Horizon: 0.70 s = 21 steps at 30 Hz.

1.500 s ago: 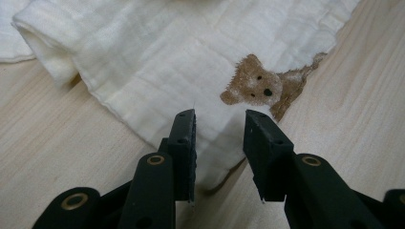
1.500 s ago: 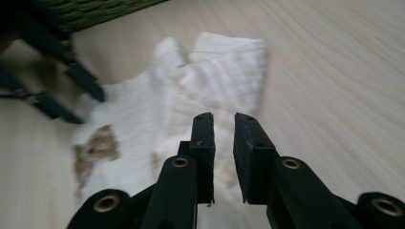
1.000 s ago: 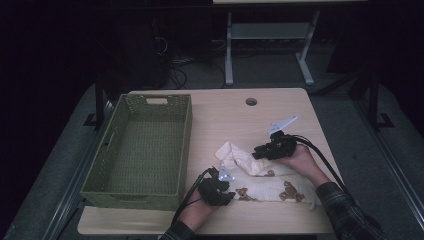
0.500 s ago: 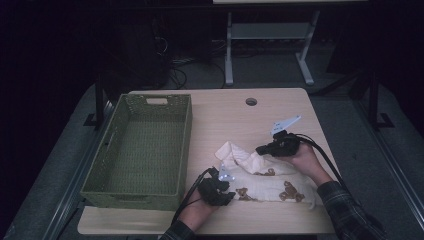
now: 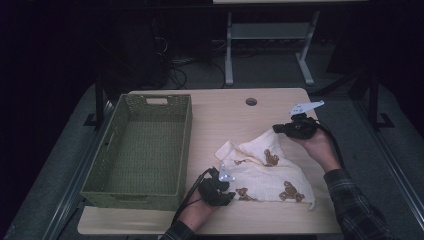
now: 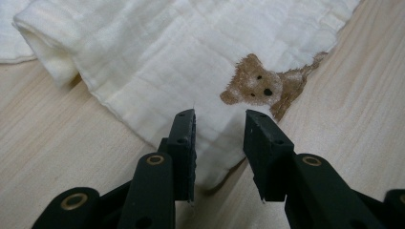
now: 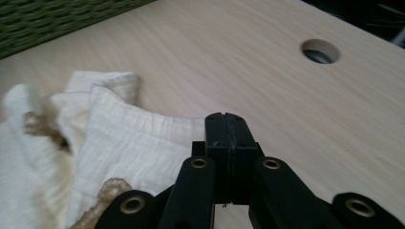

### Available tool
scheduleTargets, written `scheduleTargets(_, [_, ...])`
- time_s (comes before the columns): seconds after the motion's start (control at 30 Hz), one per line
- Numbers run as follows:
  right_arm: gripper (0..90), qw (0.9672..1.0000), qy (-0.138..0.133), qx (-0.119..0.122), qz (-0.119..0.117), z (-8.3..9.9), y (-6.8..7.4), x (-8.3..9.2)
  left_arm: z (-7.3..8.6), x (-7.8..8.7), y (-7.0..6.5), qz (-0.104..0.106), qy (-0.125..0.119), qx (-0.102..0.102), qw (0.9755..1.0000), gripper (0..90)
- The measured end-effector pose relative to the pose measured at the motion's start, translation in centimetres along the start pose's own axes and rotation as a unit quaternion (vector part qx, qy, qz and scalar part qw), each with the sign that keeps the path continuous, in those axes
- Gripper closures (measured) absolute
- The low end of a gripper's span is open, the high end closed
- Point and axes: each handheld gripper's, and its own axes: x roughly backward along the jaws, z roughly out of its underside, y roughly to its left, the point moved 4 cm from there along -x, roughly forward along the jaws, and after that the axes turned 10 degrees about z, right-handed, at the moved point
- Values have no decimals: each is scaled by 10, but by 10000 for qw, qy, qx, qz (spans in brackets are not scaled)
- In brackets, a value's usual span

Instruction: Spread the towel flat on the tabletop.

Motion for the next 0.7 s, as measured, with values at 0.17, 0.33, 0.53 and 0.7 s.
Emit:
scheduleTargets(0.17, [892,9988,223,-173,396,4,-26,-10,0,0,0,-6,16,-4,10000,640])
scheduleTargets(0.33, [892,9965,378,-354,658,10,-49,-18,0,0,-1,0,-15,20,10000,640])
scheduleTargets(0.53, [892,9930,557,-473,924,18,-69,-28,0,0,-1,-8,5,12,10000,637])
scheduleTargets(0.7, [893,9874,734,-635,1252,28,-87,-31,0,0,-2,-5,9,11,10000,635])
